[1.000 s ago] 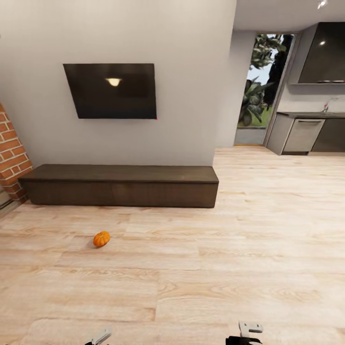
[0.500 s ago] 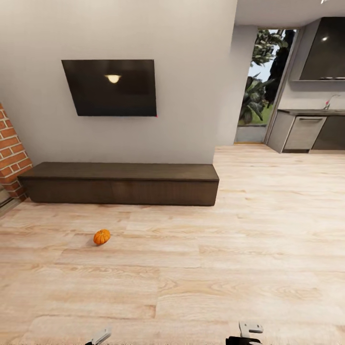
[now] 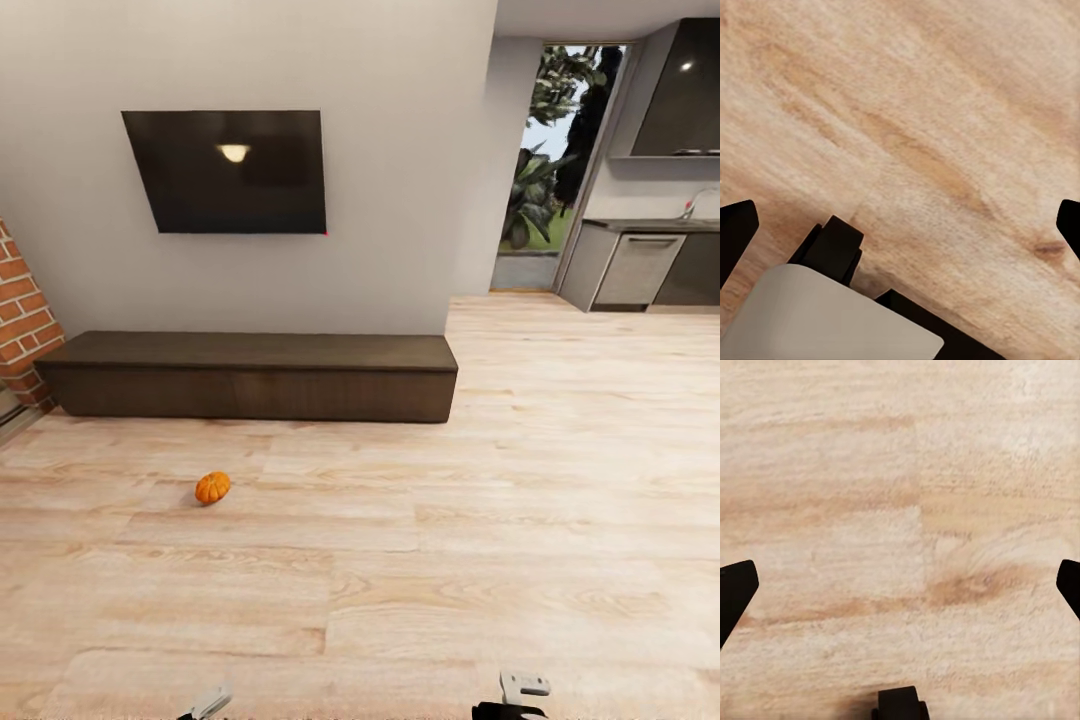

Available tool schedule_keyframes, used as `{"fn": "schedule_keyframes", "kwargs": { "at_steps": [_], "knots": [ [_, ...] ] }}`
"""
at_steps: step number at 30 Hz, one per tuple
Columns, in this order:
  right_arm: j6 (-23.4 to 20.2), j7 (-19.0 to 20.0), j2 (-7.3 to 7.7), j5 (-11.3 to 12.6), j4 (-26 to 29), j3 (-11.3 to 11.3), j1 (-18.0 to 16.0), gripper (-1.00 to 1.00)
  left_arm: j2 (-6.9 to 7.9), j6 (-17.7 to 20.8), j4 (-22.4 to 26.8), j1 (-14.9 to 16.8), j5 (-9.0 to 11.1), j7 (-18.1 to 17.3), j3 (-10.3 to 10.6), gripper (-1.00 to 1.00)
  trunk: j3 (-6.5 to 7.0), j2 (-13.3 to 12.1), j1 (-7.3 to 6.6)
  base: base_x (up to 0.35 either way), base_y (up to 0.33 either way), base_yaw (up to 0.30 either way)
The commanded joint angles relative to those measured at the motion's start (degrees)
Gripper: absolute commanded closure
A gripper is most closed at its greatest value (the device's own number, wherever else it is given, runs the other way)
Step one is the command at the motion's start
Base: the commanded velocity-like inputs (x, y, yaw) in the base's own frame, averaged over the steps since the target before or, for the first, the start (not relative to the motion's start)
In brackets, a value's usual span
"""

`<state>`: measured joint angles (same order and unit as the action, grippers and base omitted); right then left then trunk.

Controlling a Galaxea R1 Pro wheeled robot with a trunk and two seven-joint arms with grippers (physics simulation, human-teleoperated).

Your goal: Place each of the two pumpkins and all three candles from the living room inside a cabinet in the living room (use any cabinet), then make sure every cabinet is closed, and position the cauldron so it is next to a table in the living room.

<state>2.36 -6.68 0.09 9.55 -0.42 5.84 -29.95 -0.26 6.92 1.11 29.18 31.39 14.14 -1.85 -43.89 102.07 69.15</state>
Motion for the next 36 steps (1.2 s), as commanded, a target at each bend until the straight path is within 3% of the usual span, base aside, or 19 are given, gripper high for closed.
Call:
{"fn": "schedule_keyframes", "kwargs": {
  "at_steps": [1, 36],
  "knots": [
    [0.2, -0.1, -0.01, 0.6, -0.1, 0.5, 0.0, -1.0, -0.01, 0.3, 0.1, 0.0, -0.1, 0.3, -0.2, -1.0, -0.14, 0.0, -0.01, 0.0, 0.0, 0.0],
    [0.3, -0.2, 0.26, 0.6, -0.1, 0.5, -0.1, -1.0, -0.01, 0.3, 0.1, 0.0, -0.1, 0.3, -0.2, -1.0, -3.39, 0.0, -0.01, 0.0, 0.0, 0.0]
  ]
}}
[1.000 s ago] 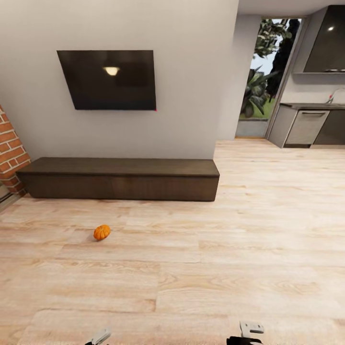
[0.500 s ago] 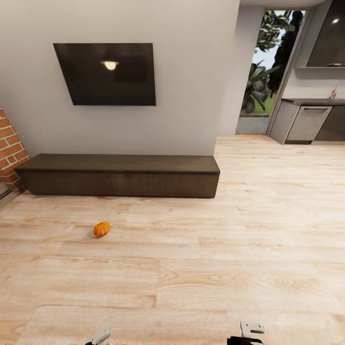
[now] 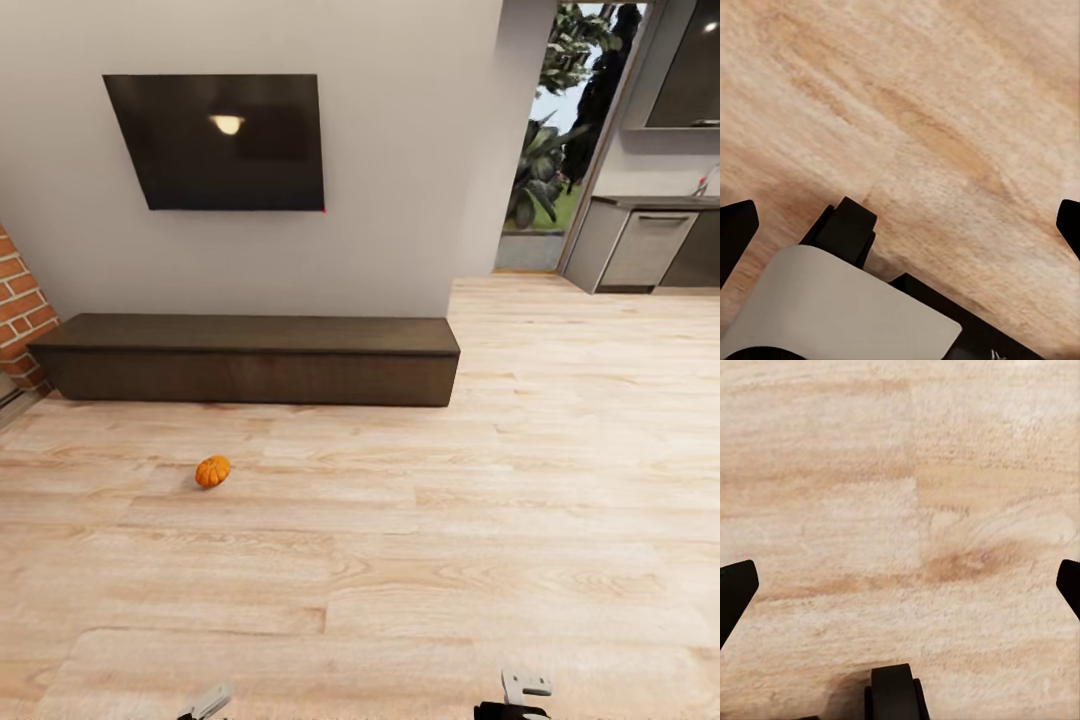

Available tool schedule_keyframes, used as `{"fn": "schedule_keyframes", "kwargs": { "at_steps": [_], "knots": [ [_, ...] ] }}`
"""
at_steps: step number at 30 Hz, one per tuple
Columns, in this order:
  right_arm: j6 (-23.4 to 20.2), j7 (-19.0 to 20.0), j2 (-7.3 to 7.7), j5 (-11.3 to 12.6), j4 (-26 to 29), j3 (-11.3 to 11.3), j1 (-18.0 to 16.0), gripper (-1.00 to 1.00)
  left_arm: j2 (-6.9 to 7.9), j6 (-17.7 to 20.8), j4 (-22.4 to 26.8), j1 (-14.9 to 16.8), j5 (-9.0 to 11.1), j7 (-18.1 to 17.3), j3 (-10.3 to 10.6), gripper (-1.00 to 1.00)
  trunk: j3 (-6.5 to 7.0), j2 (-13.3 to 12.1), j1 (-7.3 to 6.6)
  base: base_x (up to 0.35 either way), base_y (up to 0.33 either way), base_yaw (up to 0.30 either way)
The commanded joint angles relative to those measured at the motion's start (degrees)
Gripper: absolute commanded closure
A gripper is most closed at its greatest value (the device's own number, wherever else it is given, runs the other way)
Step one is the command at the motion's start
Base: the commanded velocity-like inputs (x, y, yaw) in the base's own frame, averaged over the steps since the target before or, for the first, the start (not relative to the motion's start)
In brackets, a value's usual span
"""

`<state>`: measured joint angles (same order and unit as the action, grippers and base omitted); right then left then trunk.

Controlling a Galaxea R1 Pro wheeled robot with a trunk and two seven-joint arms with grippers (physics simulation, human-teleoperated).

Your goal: Place each of the two pumpkins and all three candles from the living room inside a cabinet in the living room (use any cabinet), then make sure every cabinet is closed, and position the cauldron so it is next to a table in the living room.

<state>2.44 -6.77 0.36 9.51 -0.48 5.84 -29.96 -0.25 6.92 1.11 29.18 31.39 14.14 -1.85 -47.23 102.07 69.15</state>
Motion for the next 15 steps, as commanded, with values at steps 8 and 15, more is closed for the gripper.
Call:
{"fn": "schedule_keyframes", "kwargs": {
  "at_steps": [8, 15],
  "knots": [
    [0.2, -0.1, -0.01, 0.6, -0.1, 0.5, 0.0, -1.0, -0.01, 0.3, 0.1, 0.0, -0.1, 0.3, -0.2, -1.0, -0.79, 0.0, -0.01, 0.0, 0.0, 0.0],
    [0.2, 0.0, 0.01, 0.6, -0.1, 0.5, 0.0, -1.0, -0.01, 0.3, 0.1, 0.0, -0.1, 0.3, -0.2, -1.0, -1.32, 0.0, -0.01, 0.0, 0.0, 0.0]
  ]
}}
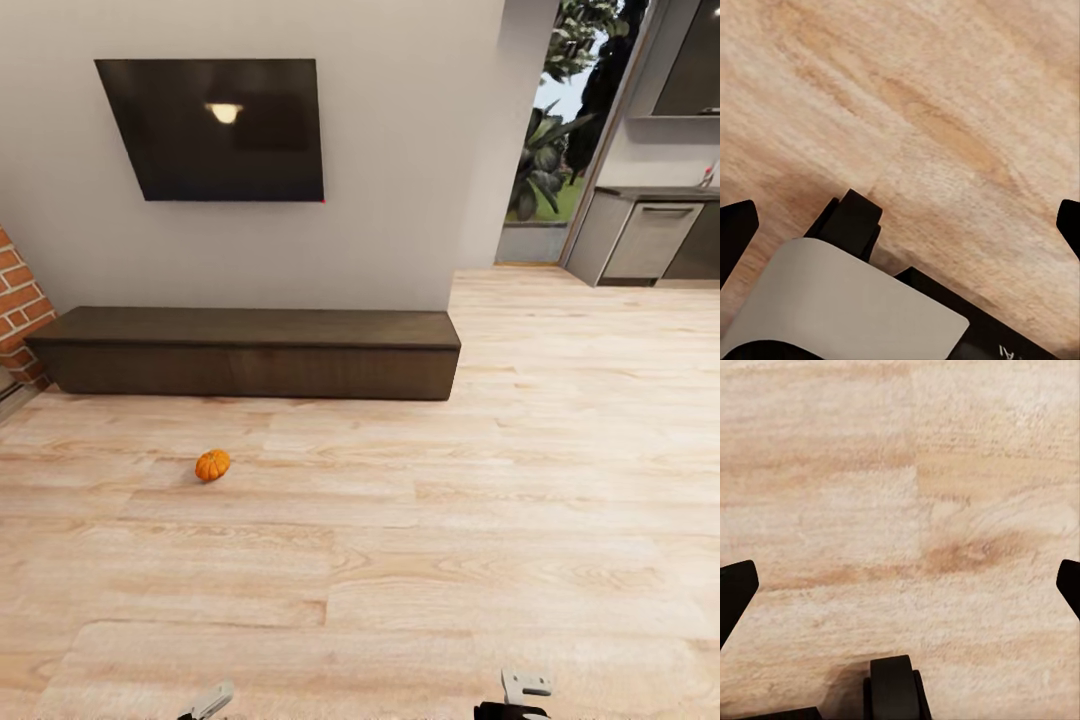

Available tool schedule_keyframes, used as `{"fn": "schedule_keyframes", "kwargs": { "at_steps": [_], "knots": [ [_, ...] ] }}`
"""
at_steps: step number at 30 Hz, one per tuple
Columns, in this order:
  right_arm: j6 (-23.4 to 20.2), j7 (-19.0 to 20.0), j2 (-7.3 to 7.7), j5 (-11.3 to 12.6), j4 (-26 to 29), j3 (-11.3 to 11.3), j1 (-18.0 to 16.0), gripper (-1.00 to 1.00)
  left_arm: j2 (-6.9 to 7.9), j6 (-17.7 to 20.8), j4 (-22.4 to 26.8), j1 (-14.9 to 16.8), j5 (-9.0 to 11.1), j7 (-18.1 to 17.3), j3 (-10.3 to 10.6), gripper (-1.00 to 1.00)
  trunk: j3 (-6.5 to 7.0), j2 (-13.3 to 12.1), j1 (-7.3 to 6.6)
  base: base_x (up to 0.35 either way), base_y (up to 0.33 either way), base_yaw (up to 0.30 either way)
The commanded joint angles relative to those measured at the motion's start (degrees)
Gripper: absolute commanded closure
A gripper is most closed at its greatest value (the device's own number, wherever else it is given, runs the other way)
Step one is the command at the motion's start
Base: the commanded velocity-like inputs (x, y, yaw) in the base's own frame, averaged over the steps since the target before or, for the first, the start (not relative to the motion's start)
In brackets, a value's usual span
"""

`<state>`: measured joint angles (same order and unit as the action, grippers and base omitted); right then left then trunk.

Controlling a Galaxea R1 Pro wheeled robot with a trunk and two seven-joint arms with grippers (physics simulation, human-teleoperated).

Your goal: Place each of the two pumpkins and all three candles from the living room inside a cabinet in the living room (use any cabinet), then make sure every cabinet is closed, and position the cauldron so it is next to a table in the living room.

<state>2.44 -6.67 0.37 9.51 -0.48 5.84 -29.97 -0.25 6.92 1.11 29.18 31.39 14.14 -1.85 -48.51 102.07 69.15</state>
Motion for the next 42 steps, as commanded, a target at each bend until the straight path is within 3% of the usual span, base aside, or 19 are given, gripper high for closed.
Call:
{"fn": "schedule_keyframes", "kwargs": {
  "at_steps": [1, 15, 42],
  "knots": [
    [0.2, 0.0, -0.01, 0.6, -0.1, 0.5, 0.0, -1.0, -0.01, 0.3, 0.1, 0.0, -0.1, 0.3, -0.2, -1.0, -0.07, 0.0, -0.01, 0.0, 0.0, 0.0],
    [0.3, 0.2, -0.36, 0.2, -0.1, 0.6, 0.0, -1.0, -0.01, 0.3, 0.1, 0.0, -0.1, 0.3, -0.2, -1.0, -0.1, 0.0, -0.01, 0.016, 0.0, 0.0],
    [0.3, 0.2, -0.37, 0.2, -0.1, 0.6, 0.0, -1.0, -0.01, 0.3, 0.1, 0.0, -0.1, 0.3, -0.2, -1.0, -0.1, 0.0, -0.01, 0.326, 0.0, 0.0]
  ]
}}
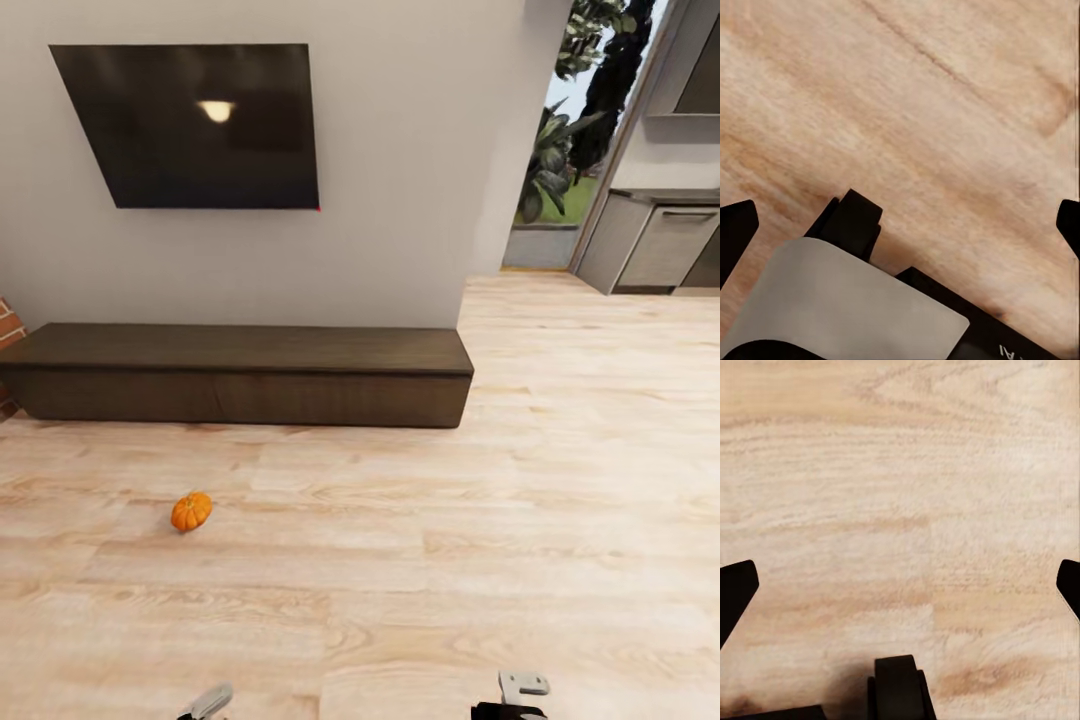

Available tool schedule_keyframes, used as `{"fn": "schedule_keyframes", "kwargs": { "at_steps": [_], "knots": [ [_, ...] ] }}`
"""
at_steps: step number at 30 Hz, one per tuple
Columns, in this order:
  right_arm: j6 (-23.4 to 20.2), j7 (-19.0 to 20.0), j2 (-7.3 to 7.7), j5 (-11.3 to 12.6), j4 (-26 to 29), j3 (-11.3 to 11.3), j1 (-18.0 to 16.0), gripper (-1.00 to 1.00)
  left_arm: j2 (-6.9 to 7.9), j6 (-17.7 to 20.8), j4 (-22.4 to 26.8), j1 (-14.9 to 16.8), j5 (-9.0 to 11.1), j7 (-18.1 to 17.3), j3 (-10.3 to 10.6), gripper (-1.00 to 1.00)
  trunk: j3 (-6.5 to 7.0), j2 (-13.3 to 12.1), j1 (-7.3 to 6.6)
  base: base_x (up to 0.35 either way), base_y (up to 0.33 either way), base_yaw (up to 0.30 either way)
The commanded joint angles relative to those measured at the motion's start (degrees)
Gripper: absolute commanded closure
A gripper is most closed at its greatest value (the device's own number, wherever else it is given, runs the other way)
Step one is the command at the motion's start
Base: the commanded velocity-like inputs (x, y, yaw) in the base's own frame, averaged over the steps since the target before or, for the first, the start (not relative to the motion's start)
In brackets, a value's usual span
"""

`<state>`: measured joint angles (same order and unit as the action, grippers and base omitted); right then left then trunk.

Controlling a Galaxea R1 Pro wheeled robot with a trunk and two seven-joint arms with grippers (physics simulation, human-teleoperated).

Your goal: Place each of the two pumpkins and all three candles from the living room inside a cabinet in the living room (use any cabinet), then make sure every cabinet is closed, and position the cauldron so it is next to a table in the living room.

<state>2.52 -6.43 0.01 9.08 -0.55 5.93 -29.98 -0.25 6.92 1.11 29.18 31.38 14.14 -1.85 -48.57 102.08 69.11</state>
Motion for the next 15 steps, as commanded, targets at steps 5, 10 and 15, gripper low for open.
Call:
{"fn": "schedule_keyframes", "kwargs": {
  "at_steps": [5, 10, 15],
  "knots": [
    [0.2, -0.1, -0.01, 0.6, -0.1, 0.5, 0.0, -1.0, -0.01, 0.3, 0.1, 0.0, -0.1, 0.3, -0.2, -1.0, -0.04, 0.0, 0.03, 0.339, 0.0, 0.0],
    [0.2, -0.1, -0.02, 0.6, -0.1, 0.5, 0.0, -1.0, -0.01, 0.3, 0.1, 0.0, -0.1, 0.3, -0.2, -1.0, -0.04, 0.0, 0.03, 0.339, 0.0, 0.0],
    [0.2, -0.1, -0.01, 0.6, -0.1, 0.5, 0.0, -1.0, -0.01, 0.3, 0.1, 0.0, -0.1, 0.3, -0.2, -1.0, -0.04, 0.0, 0.03, 0.339, 0.0, 0.0]
  ]
}}
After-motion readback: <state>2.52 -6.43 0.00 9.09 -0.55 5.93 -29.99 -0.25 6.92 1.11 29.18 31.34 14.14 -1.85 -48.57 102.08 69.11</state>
